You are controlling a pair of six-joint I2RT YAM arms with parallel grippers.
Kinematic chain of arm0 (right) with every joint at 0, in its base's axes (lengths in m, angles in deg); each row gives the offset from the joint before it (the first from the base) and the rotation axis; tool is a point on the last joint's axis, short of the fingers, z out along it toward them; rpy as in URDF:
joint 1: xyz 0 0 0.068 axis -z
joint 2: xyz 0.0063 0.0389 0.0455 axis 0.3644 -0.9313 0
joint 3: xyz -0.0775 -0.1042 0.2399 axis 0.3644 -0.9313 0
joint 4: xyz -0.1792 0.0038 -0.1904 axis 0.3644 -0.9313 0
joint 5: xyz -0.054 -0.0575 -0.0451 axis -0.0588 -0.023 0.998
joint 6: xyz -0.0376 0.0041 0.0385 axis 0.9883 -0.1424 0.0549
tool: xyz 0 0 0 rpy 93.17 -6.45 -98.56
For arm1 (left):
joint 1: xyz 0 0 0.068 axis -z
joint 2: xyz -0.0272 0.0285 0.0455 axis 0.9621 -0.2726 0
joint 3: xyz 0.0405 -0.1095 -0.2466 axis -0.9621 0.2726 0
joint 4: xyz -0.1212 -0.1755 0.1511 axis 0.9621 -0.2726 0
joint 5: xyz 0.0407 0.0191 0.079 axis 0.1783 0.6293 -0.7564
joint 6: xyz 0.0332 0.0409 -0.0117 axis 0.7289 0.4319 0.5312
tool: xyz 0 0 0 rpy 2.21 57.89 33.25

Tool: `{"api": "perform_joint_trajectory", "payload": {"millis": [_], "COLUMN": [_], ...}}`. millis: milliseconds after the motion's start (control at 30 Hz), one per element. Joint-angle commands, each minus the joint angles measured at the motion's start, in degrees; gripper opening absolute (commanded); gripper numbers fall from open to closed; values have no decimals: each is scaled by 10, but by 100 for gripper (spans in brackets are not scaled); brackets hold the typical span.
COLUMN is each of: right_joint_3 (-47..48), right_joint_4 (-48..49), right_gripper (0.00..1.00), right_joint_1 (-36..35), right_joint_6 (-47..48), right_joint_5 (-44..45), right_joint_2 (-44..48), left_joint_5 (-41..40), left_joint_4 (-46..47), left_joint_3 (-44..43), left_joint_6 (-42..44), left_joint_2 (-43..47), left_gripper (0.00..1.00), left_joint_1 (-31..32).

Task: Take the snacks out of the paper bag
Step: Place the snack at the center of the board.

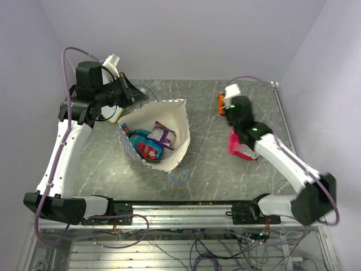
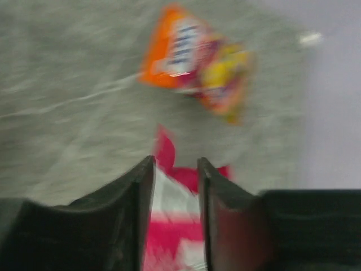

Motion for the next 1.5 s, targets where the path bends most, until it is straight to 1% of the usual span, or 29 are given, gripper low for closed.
{"api": "perform_joint_trajectory", "payload": {"millis": [0, 67, 133, 167, 200, 233, 267, 300, 433, 500, 567, 600, 667, 733, 800, 833, 867, 933, 1033, 1167, 1233, 1333, 1400, 1467], "right_joint_3": [27, 41, 29, 15, 0, -16, -34, -46, -81, -104, -131, -144, -177, -213, -238, -244, -245, -243, -251, -274, -262, -214, -189, -182], "right_joint_4": [-48, -39, -26, -18, -10, -10, -13, -17, -24, -9, 43, 73, 144, 214, 281, 308, 313, 305, 292, 298, 270, 191, 157, 150], "right_gripper": [46, 59, 69, 72, 74, 74, 74, 74, 74, 75, 75, 75, 75, 75, 75, 75, 75, 75, 75, 75, 75, 76, 76, 76], "right_joint_1": [-85, -107, -99, -83, -57, -21, 30, 60, 182, 246, 261, 261, 268, 278, 288, 295, 298, 302, 309, 333, 337, 341, 358, 392], "right_joint_6": [-208, -235, -258, -265, -274, -286, -301, -313, -317, -337, -363, -387, -445, -479, -503, -508, -509, -491, -454, -463, -460, -429, -417, -421], "right_joint_5": [-146, -156, -153, -155, -167, -193, -221, -249, -458, -588, -684, -751, -809, -831, -835, -839, -843, -844, -830, -819, -825, -815, -818, -829], "right_joint_2": [-106, -122, -110, -97, -82, -67, -54, -43, -16, -16, -24, -36, -61, -82, -111, -132, -152, -192, -228, -249, -237, -183, -149, -129], "left_joint_5": [-2, -1, 0, -1, -1, -2, -2, -3, -4, -2, 1, 2, 4, 3, 5, 7, 9, 10, 3, 2, 1, 0, 3, 6], "left_joint_4": [-2, -2, -3, -4, -5, -6, -7, -8, -8, -5, 0, 2, 2, 0, 2, 4, 6, 8, 2, 4, 3, 1, 7, 12], "left_joint_3": [-25, -24, -24, -25, -27, -28, -30, -30, -28, -25, -23, -22, -23, -25, -24, -22, -20, -18, -18, -14, -15, -14, -9, -6], "left_joint_6": [7, 5, 6, 7, 9, 10, 12, 13, 15, 12, 9, 8, 8, 9, 8, 6, 4, 3, 8, 7, 7, 8, 4, 0], "left_joint_2": [7, 7, 6, 5, 5, 4, 3, 3, 2, 1, -1, -2, -5, -6, -8, -8, -8, -7, -3, 0, 0, 0, 1, 0], "left_gripper": [7, 7, 7, 7, 7, 7, 7, 7, 7, 7, 7, 7, 7, 7, 7, 7, 7, 7, 7, 7, 7, 7, 7, 7], "left_joint_1": [-1, -1, -1, -1, -1, -1, -2, -2, -1, -1, -1, -1, -1, -1, -1, -1, -1, -1, -1, -1, -1, -1, -1, -1]}}
